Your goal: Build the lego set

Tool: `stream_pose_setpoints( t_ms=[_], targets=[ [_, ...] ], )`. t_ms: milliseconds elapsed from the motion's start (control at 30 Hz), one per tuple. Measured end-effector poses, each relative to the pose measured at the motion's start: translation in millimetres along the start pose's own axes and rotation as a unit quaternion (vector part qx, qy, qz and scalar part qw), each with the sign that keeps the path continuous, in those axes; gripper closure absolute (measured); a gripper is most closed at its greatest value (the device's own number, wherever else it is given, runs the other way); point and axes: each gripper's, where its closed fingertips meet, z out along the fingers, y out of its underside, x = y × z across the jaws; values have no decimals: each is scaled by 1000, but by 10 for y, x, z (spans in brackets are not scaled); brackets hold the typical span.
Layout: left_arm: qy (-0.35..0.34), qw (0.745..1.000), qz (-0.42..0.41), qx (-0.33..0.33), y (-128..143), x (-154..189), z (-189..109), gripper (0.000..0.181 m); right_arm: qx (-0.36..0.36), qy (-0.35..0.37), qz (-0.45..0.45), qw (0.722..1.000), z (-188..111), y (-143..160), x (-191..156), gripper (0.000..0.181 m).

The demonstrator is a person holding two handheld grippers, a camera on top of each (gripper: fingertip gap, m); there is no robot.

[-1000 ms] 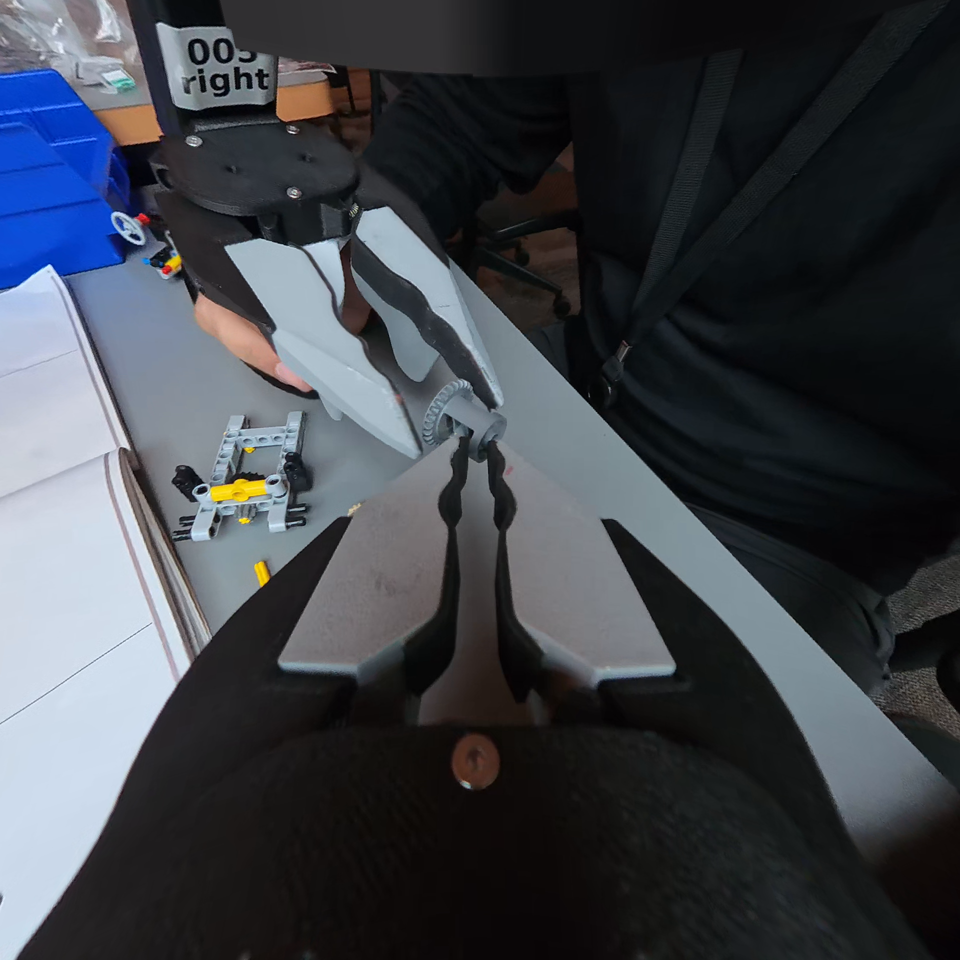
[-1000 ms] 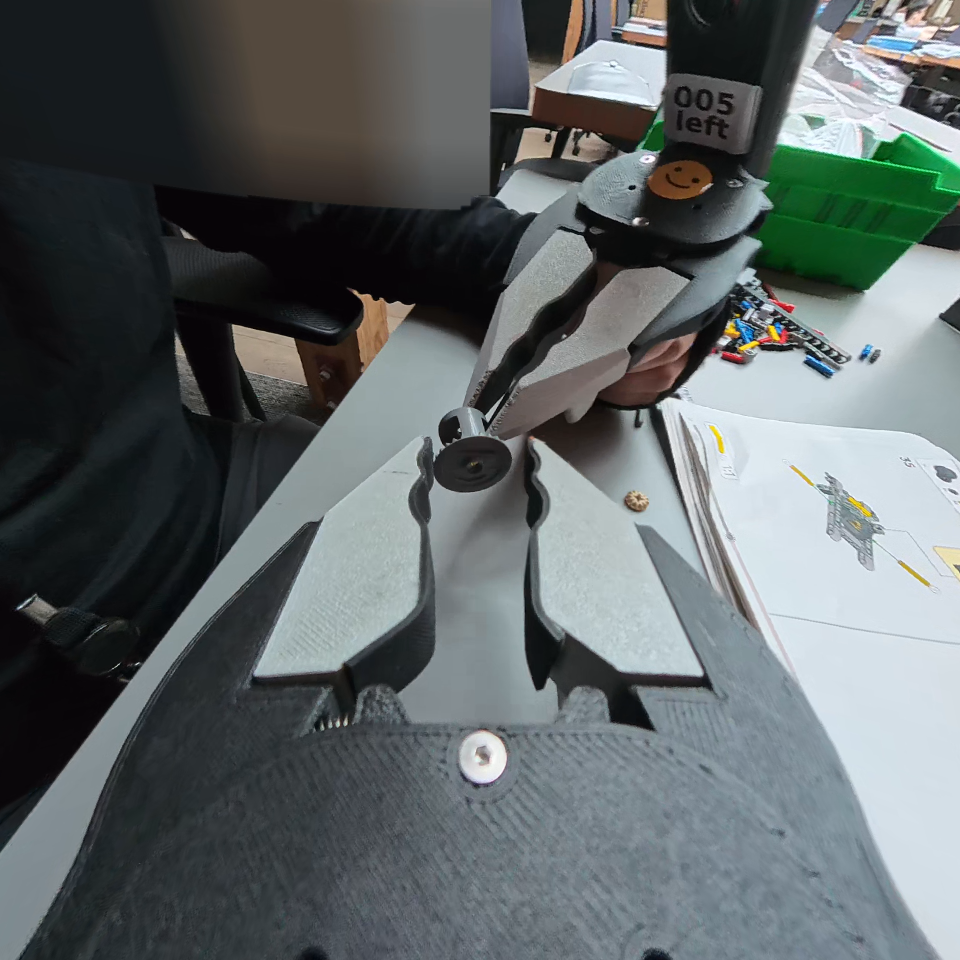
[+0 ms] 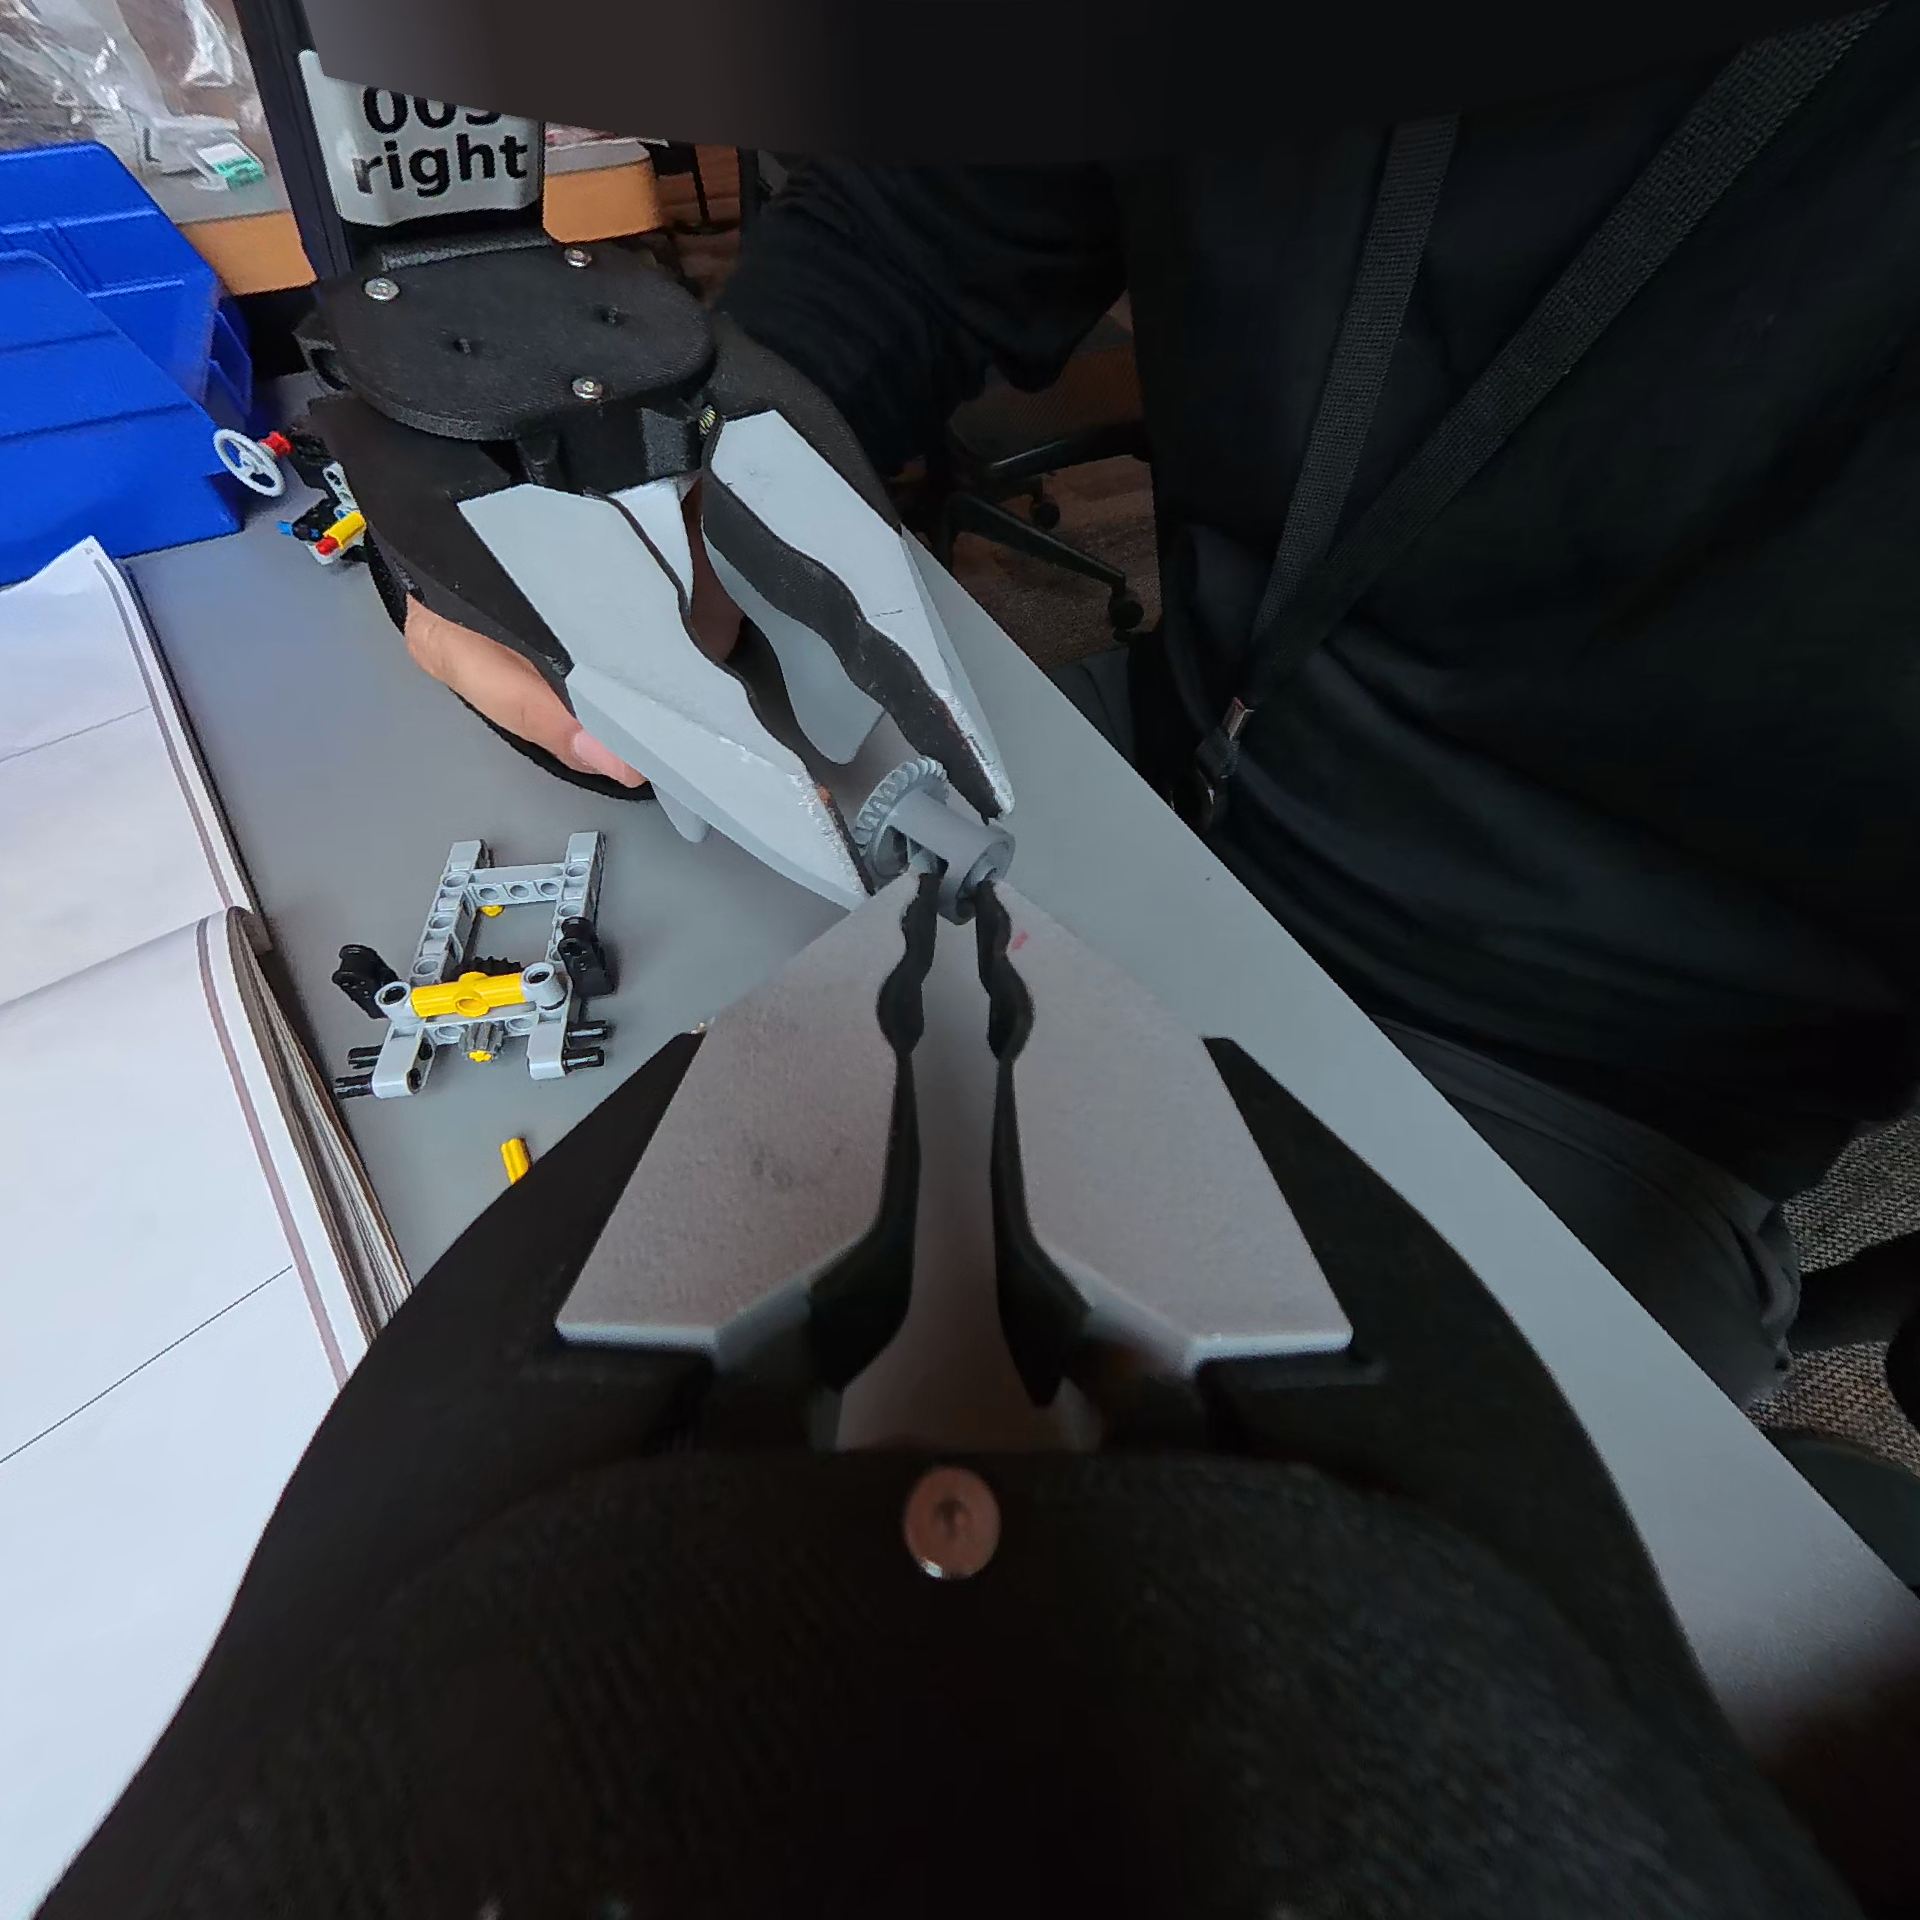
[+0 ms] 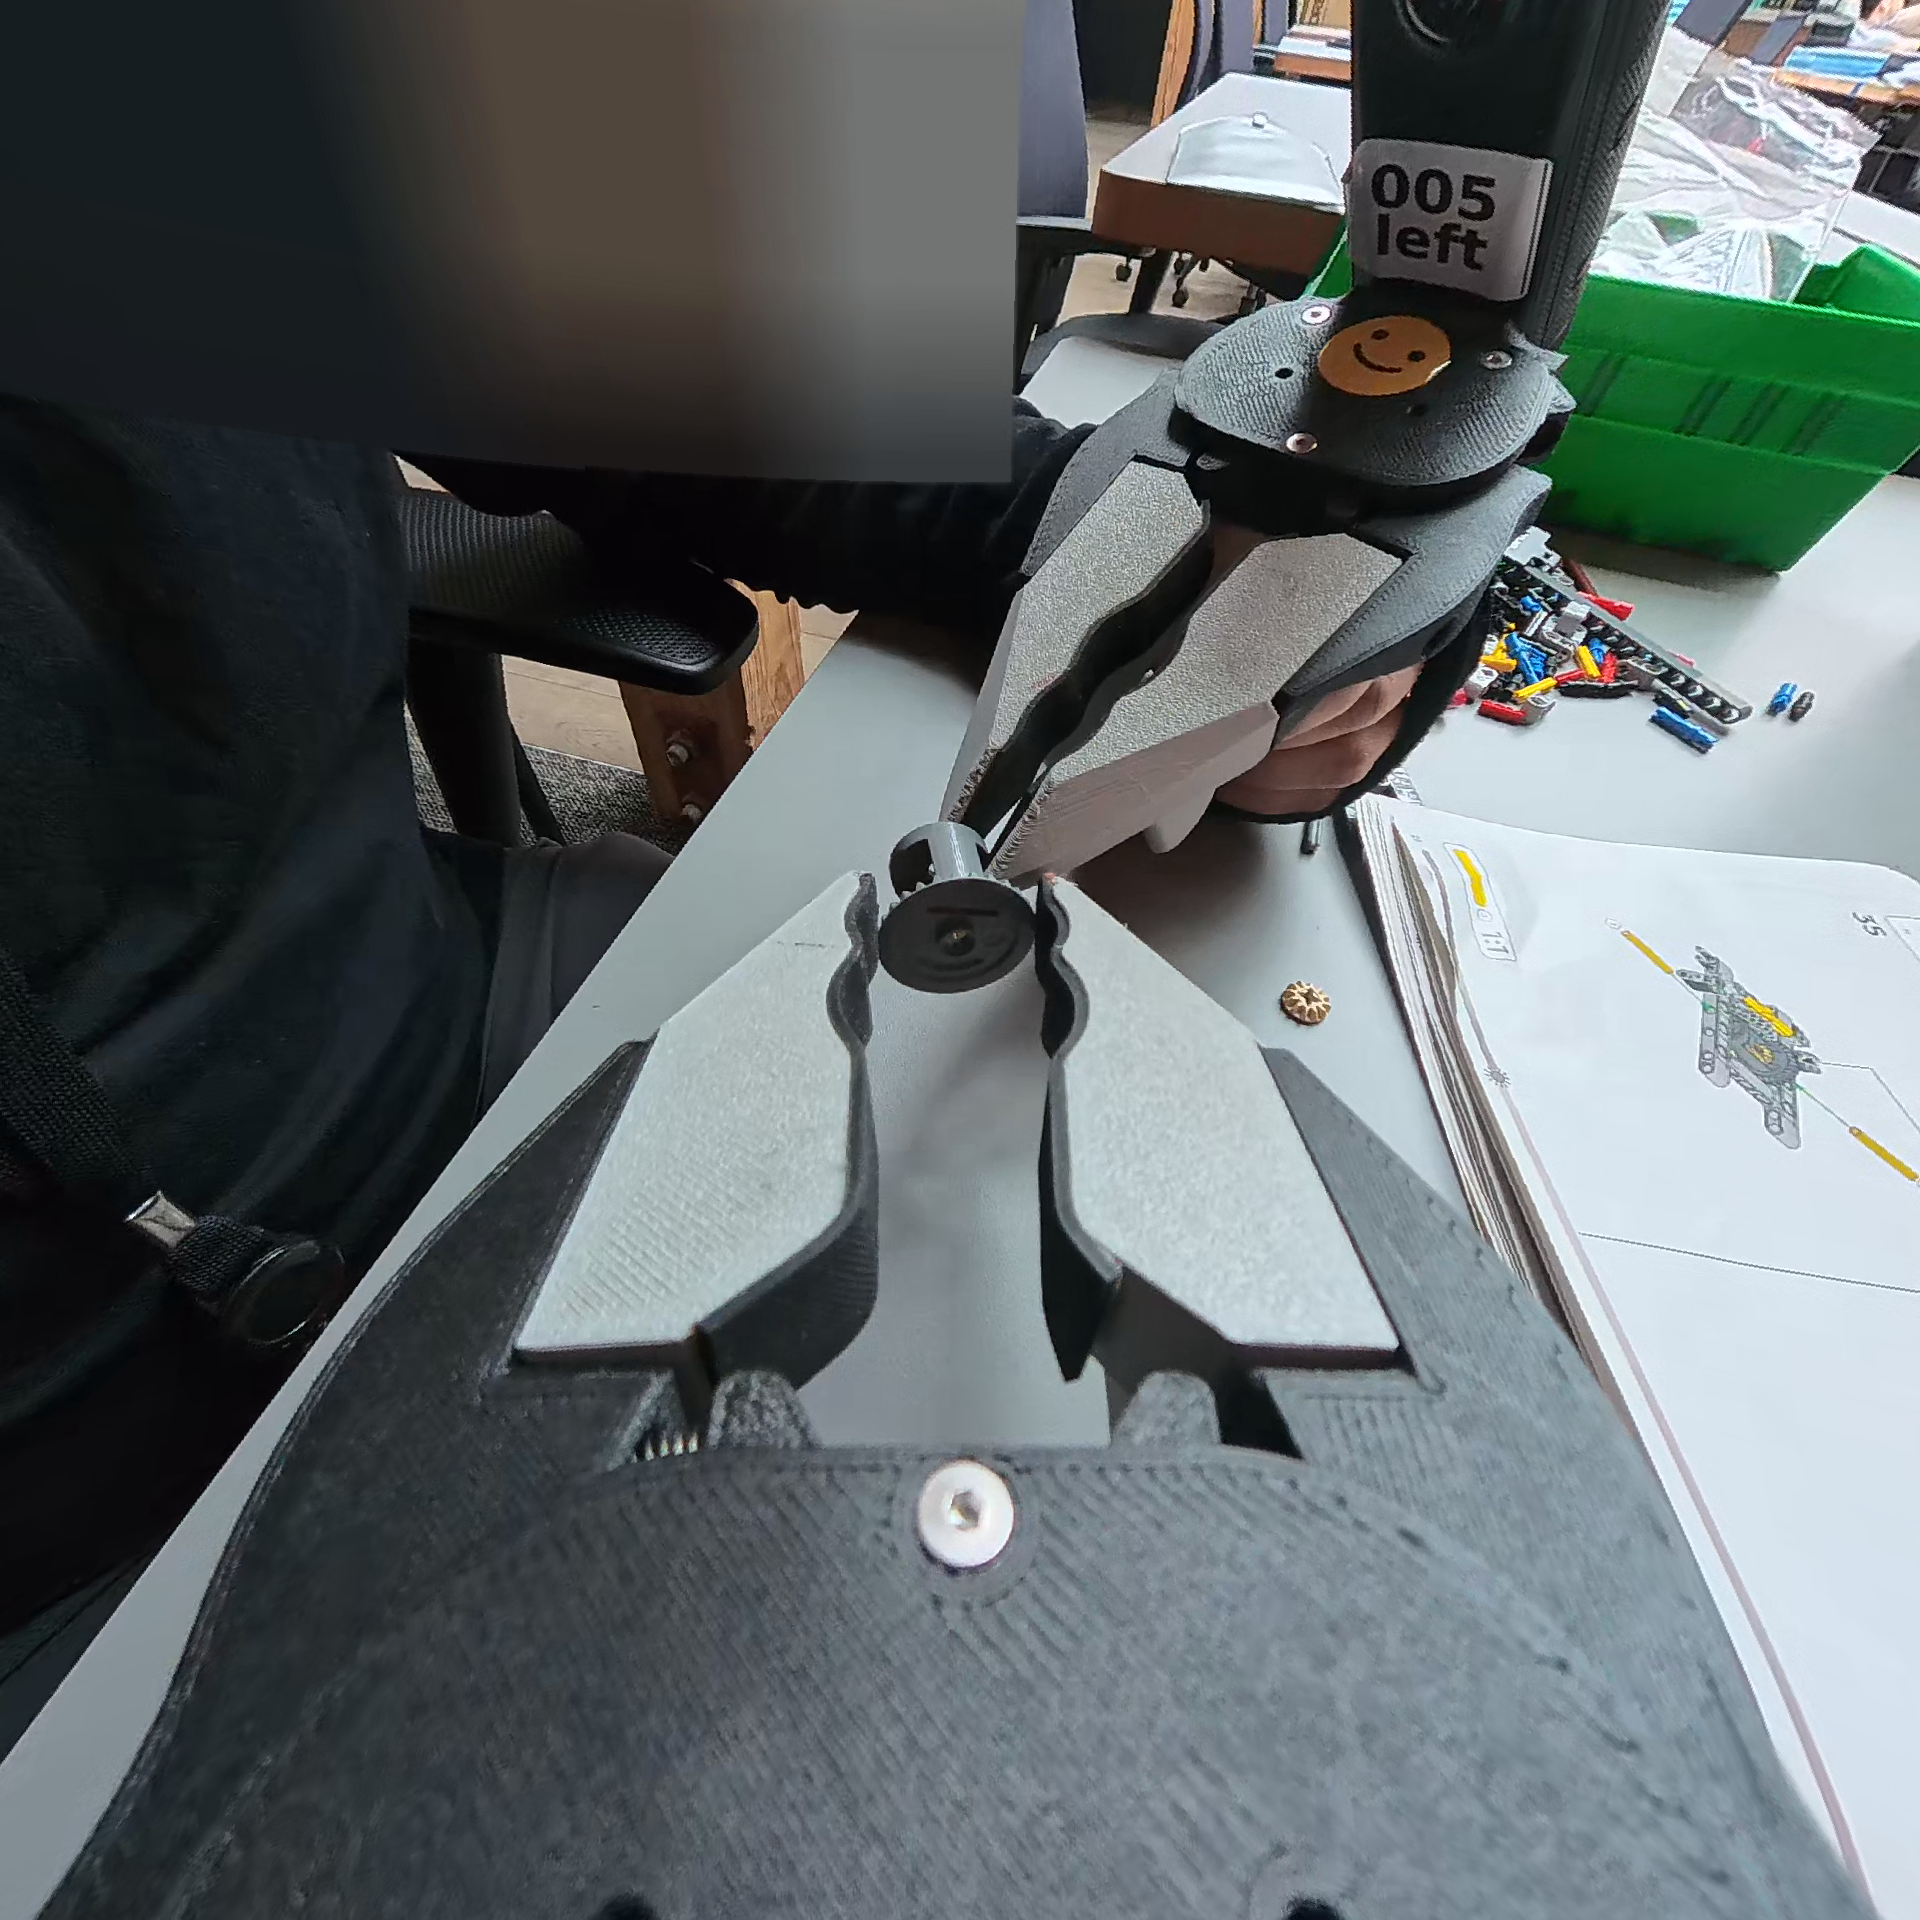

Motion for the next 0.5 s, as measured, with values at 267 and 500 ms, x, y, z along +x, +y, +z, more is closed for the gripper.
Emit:
stream_pose_setpoints(
  t_ms=[267,500],
  targets=[
    [-6,1000,-1,-1,4,-19,-5,177,0,7,1,1000,-9,3,24,154],
    [-8,1000,-1,-1,5,-27,-11,177,1,9,2,1000,-16,5,35,154]
  ],
)
